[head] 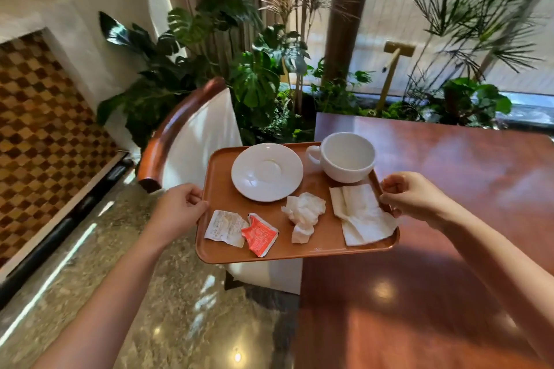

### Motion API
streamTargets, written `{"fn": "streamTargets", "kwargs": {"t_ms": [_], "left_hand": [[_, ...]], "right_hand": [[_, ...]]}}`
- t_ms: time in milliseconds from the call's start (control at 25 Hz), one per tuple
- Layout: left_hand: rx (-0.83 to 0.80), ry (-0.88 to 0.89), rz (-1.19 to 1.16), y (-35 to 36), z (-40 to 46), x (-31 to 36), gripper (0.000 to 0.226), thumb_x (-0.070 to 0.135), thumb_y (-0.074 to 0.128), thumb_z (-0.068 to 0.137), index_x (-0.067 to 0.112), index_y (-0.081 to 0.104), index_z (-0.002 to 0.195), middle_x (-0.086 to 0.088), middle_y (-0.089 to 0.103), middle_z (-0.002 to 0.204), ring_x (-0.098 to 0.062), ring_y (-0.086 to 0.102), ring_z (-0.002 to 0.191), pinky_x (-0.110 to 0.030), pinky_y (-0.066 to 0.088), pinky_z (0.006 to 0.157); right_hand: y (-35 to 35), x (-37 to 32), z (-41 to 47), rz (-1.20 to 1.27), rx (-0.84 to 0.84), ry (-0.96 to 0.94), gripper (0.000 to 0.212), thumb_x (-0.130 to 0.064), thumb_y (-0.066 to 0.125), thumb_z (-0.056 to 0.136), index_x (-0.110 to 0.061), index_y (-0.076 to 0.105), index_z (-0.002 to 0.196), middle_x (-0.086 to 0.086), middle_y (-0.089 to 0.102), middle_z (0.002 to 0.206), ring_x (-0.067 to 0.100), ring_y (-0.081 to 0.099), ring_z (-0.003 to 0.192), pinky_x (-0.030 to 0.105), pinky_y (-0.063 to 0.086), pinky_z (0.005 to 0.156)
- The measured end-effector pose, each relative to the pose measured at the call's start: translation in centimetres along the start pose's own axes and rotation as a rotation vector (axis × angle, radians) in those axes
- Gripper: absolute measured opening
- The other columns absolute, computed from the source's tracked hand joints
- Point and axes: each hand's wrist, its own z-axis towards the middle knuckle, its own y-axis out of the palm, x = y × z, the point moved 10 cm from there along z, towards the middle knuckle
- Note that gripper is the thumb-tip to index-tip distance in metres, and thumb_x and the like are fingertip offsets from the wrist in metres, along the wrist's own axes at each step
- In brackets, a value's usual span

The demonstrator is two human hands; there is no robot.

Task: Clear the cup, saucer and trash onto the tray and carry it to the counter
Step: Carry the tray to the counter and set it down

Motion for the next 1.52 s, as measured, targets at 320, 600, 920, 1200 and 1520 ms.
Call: {"fn": "streamTargets", "kwargs": {"t_ms": [320, 600, 920, 1200, 1520], "left_hand": [[0.069, -0.019, -0.029, -16.4, -3.9, -7.8, 0.005, 0.009, 0.067, 0.081, 0.013, 0.064, 0.079, -0.006, 0.065, 0.068, -0.017, 0.058, 0.057, -0.028, 0.044, 0.055], [0.176, -0.16, -0.044, -27.7, -5.3, -17.0, 0.003, 0.012, 0.065, 0.083, 0.014, 0.063, 0.082, -0.006, 0.068, 0.071, -0.015, 0.061, 0.061, -0.023, 0.043, 0.054], [0.371, -0.341, -0.094, -37.9, -5.5, -27.2, 0.006, 0.008, 0.062, 0.086, 0.01, 0.065, 0.081, -0.01, 0.07, 0.074, -0.02, 0.064, 0.066, -0.027, 0.047, 0.059], [0.501, -0.428, -0.133, -44.6, 1.2, -32.4, 0.007, 0.007, 0.06, 0.086, 0.008, 0.065, 0.082, -0.012, 0.071, 0.074, -0.018, 0.063, 0.064, -0.025, 0.043, 0.058], [0.553, -0.52, -0.166, -50.0, 11.5, -39.2, 0.007, 0.009, 0.059, 0.088, 0.007, 0.064, 0.083, -0.012, 0.07, 0.073, -0.023, 0.064, 0.069, -0.029, 0.047, 0.061]], "right_hand": [[10.5, -14.4, -3.8, 0.055, -0.091, -0.077, 0.024, 0.009, 0.055, 0.081, -0.012, 0.061, 0.069, 0.01, 0.063, 0.064, 0.017, 0.059, 0.056, 0.014, 0.047, 0.042], [20.5, -26.4, -3.6, -0.029, -0.174, -0.177, 0.018, 0.005, 0.06, 0.081, -0.01, 0.065, 0.073, 0.008, 0.066, 0.061, 0.016, 0.062, 0.054, 0.02, 0.051, 0.05], [31.7, -40.4, 0.3, -0.1, -0.328, -0.345, 0.012, 0.001, 0.061, 0.08, -0.01, 0.067, 0.076, 0.005, 0.067, 0.063, 0.005, 0.06, 0.047, 0.012, 0.046, 0.043], [40.7, -50.7, 8.4, -0.168, -0.44, -0.438, 0.015, -0.004, 0.06, 0.084, -0.013, 0.066, 0.074, 0.007, 0.069, 0.07, 0.015, 0.065, 0.064, 0.02, 0.053, 0.055], [50.4, -60.9, 19.7, -0.213, -0.529, -0.44, 0.009, -0.003, 0.06, 0.085, -0.007, 0.066, 0.08, 0.007, 0.068, 0.073, 0.016, 0.065, 0.067, 0.021, 0.055, 0.058]]}}
